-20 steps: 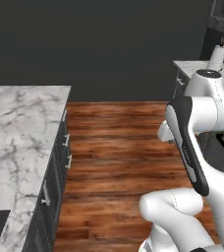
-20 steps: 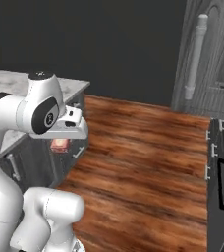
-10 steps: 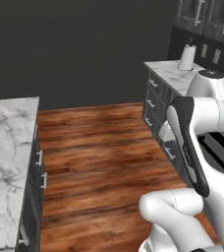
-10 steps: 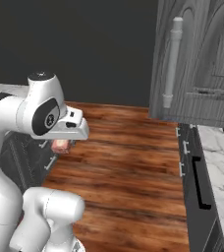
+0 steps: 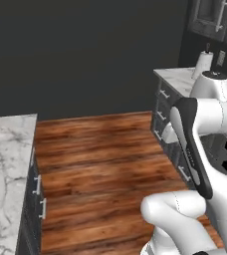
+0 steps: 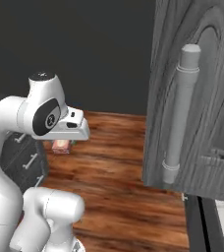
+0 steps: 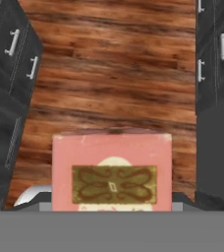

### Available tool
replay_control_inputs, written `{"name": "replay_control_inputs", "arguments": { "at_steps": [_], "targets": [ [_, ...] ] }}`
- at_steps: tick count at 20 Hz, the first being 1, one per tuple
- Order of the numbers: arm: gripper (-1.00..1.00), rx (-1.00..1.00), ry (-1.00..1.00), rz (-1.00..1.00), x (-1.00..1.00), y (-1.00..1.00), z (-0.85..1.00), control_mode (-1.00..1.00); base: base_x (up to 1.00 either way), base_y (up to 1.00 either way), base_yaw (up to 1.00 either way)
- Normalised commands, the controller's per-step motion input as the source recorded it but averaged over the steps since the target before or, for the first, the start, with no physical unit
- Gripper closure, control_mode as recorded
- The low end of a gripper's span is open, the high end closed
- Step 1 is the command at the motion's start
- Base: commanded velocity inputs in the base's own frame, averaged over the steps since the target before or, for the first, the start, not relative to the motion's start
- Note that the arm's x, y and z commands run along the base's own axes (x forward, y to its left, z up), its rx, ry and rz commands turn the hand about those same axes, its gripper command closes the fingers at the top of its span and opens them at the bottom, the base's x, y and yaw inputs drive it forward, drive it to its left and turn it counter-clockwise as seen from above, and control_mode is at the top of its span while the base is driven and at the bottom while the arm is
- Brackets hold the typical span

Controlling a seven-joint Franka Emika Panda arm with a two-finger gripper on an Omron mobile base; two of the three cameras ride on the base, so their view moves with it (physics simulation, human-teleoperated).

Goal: Pick up the bar soap and bar soap from the sink, and place them back in the cabinet, and close the cabinet door.

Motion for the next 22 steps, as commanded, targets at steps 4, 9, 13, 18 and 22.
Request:
{"name": "replay_control_inputs", "arguments": {
  "at_steps": [4,9,13,18,22],
  "targets": [
    [1.00,0.00,0.00,0.00,0.00,0.00,0.00,1.00,0.89,0.07,0.00],
    [1.00,0.00,0.00,0.00,0.00,0.00,0.00,1.00,0.77,0.00,-0.16],
    [1.00,0.00,0.00,0.00,0.00,0.00,0.00,1.00,0.58,0.00,-0.44],
    [1.00,0.00,0.00,0.00,0.00,0.00,0.00,1.00,0.37,0.00,-0.55],
    [1.00,0.00,0.00,0.00,0.00,0.00,0.00,1.00,0.29,0.00,-0.58]
  ]
}}
